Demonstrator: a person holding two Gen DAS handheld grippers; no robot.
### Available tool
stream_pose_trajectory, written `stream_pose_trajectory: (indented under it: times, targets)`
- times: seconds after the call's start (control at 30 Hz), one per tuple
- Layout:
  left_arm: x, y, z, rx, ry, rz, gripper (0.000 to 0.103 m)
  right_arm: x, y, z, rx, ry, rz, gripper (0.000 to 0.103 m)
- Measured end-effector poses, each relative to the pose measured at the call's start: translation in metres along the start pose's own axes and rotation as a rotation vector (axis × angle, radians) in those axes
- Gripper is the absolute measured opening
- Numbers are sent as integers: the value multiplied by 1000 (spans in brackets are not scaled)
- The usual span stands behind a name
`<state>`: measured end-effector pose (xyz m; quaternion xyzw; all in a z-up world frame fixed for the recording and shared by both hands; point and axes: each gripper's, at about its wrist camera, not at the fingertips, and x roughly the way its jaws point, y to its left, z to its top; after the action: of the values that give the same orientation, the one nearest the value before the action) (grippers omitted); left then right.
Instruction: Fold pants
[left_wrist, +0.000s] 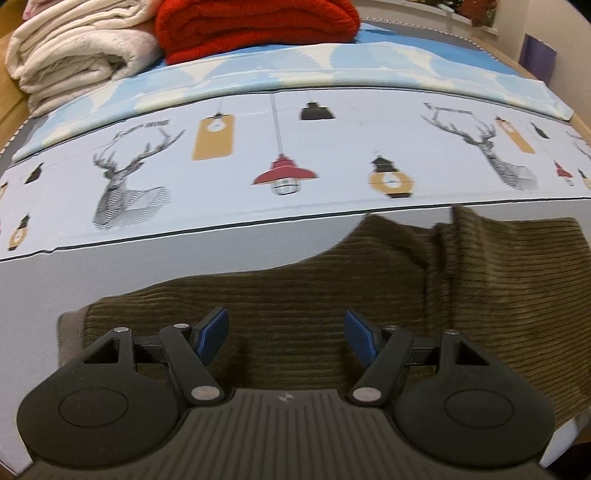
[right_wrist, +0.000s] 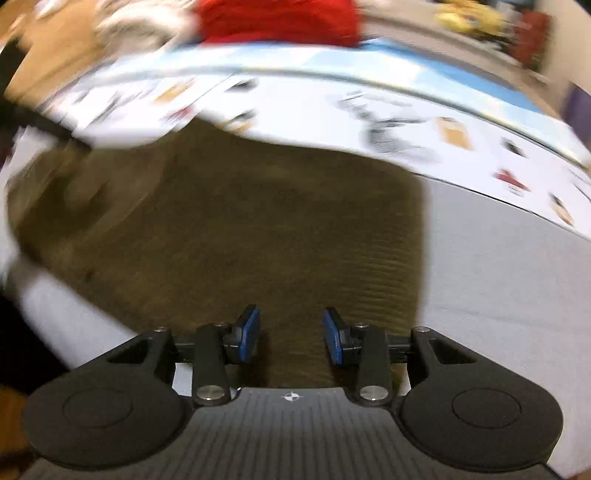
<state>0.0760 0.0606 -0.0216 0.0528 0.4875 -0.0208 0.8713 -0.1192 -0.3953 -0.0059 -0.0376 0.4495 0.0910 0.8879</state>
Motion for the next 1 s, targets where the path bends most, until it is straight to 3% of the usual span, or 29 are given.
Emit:
stream_pose_trajectory:
  times: [0.1, 0.33, 0.53, 0.63, 0.73, 0.8, 0.9, 1.0]
  targets:
    - [1, -9, 3, -9, -3, -22, 75, 17, -17, -15, 25, 104, -74, 39]
    - [5, -20, 8, -43, 3, -109, 74, 11, -24, -6, 51, 57, -87, 40]
    - [4, -38, 8, -2, 0, -225, 73, 31, -24, -4, 17, 102, -111, 44]
    - [6, -46, 9, -4, -6, -267, 73, 23, -16, 0, -7, 25, -136, 44]
    - [13, -50, 14, -63, 7, -341, 73, 16, -5, 5, -44, -58, -99, 44]
    - [21, -53, 19, -108, 18, -383, 73, 19, 2, 4, -77, -43, -61, 44]
    - [39, -58, 27, -170, 53, -435, 75, 31, 11, 1, -135, 5, -72, 44]
    - [61, -64, 33, -214, 103, -446, 75, 36, 16, -1, -168, 21, -76, 44]
